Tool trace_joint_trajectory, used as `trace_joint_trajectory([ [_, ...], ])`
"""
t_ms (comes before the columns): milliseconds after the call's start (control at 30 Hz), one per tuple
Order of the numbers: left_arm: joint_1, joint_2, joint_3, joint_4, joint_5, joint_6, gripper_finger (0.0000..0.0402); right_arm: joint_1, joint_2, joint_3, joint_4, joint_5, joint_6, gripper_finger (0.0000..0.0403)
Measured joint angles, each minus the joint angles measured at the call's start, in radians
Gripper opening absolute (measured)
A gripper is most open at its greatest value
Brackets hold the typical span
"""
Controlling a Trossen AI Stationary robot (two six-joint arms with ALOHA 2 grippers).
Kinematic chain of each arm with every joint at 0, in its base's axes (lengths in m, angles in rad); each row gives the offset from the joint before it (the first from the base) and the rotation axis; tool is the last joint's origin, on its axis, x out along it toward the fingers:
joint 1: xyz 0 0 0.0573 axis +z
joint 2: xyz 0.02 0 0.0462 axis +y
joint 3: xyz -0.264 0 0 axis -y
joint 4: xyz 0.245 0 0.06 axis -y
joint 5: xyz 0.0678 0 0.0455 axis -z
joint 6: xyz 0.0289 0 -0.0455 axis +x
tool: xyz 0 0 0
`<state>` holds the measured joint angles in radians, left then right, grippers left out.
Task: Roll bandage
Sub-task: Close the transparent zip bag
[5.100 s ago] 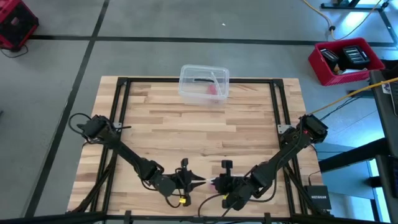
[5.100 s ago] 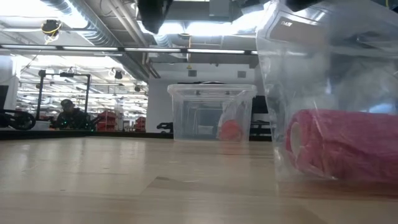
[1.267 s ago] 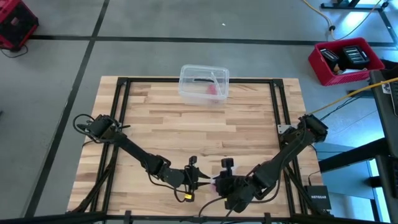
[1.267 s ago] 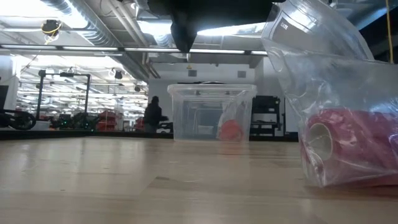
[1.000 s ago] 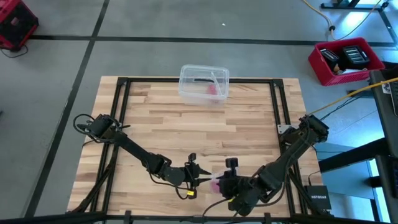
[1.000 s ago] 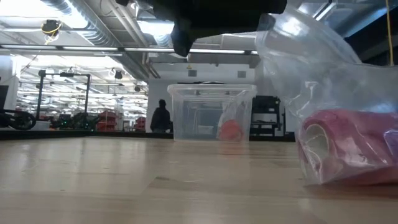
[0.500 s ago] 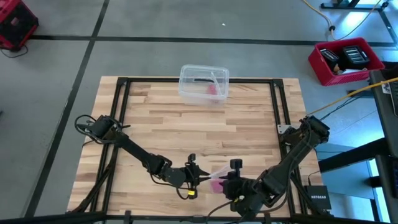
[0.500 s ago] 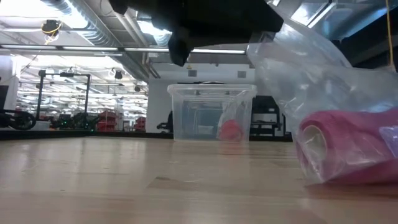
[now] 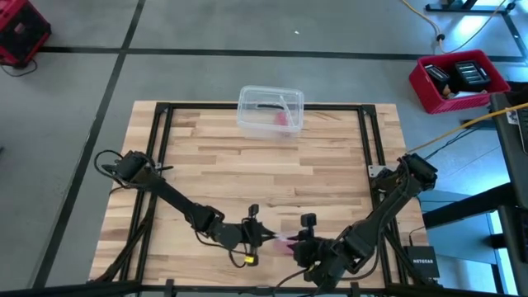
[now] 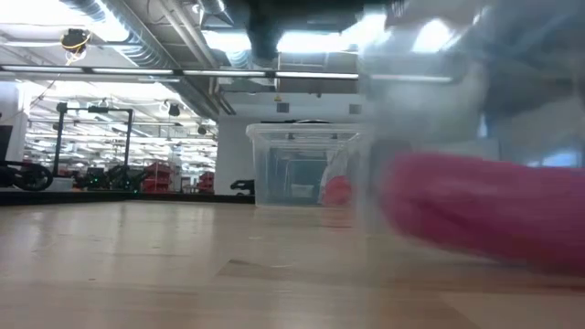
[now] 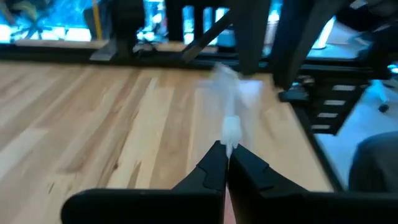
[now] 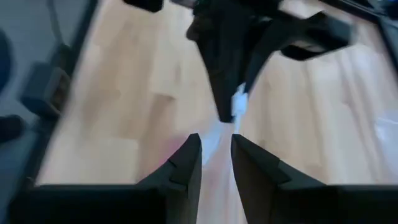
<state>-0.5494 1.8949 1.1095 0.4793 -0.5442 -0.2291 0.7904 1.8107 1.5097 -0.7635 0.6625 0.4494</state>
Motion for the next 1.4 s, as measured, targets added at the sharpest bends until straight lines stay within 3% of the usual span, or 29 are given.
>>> trace_joint_trajectory([
  [267,-0.04,-0.046,0.0,-0.023,-0.001,0.103,0.0,-0.077,-0.001,0.046,0.139,-0.051,-0.1,0.0112],
  [533,-0.033,-0.046,-0.001,-0.046,-0.003,0.073,0.0,-0.164,0.016,0.053,0.219,-0.236,-0.044,0.011],
  [1033,-0.025,-0.046,-0.001,-0.052,-0.016,0.002,0.0,-0.163,0.018,0.053,0.132,-0.21,0.015,0.0013],
  [1400,-0.025,-0.045,-0.002,-0.053,-0.017,-0.003,0.0,-0.163,0.026,0.053,0.129,-0.237,0.036,0.002],
])
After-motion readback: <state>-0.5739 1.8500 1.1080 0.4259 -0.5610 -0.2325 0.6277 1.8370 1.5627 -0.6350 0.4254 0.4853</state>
